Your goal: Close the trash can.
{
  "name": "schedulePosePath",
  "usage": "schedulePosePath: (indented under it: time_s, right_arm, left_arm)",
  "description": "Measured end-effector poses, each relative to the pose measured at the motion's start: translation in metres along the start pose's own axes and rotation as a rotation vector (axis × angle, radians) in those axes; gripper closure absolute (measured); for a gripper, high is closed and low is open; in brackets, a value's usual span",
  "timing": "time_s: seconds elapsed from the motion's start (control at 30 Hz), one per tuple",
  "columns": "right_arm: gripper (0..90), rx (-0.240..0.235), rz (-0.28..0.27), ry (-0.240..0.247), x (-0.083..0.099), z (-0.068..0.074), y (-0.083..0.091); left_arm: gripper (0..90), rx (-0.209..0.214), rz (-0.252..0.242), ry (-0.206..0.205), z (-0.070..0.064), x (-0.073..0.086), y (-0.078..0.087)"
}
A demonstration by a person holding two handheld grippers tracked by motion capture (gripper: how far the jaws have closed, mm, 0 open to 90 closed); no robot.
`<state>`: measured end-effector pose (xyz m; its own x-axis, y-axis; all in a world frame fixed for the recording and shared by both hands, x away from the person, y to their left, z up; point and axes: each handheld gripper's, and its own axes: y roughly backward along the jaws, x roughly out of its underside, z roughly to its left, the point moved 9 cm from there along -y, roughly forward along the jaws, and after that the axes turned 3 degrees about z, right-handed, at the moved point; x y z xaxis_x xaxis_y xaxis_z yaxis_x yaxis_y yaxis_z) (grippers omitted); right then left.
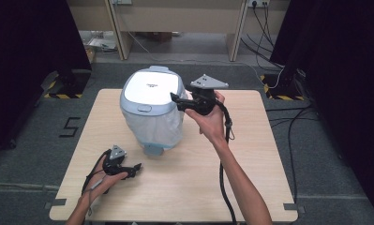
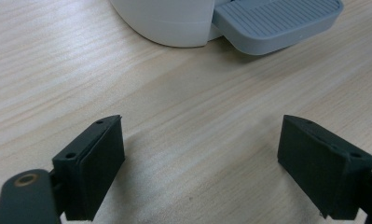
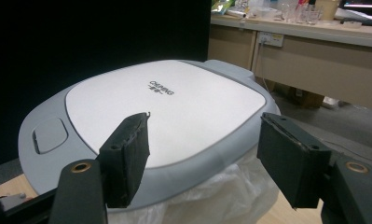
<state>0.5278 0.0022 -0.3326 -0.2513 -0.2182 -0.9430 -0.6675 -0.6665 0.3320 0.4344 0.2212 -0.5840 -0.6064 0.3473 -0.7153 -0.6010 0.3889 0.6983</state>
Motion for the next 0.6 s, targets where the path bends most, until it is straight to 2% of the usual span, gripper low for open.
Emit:
schedulePosePath:
  time_s: [0.37,0.6]
  right_arm:
    - [33.5,0.017,0.013,-0.015,0.019,-0.014,0.012]
    - [32.9,0.025,0.032,-0.018,0.035,-0.015,0.019]
  left_arm:
    - [13.6,-0.001,-0.001,-0.001,0.0,0.0,0.0]
    - [13.8,0.0,-0.001,0.0,0.0,0.0,0.0]
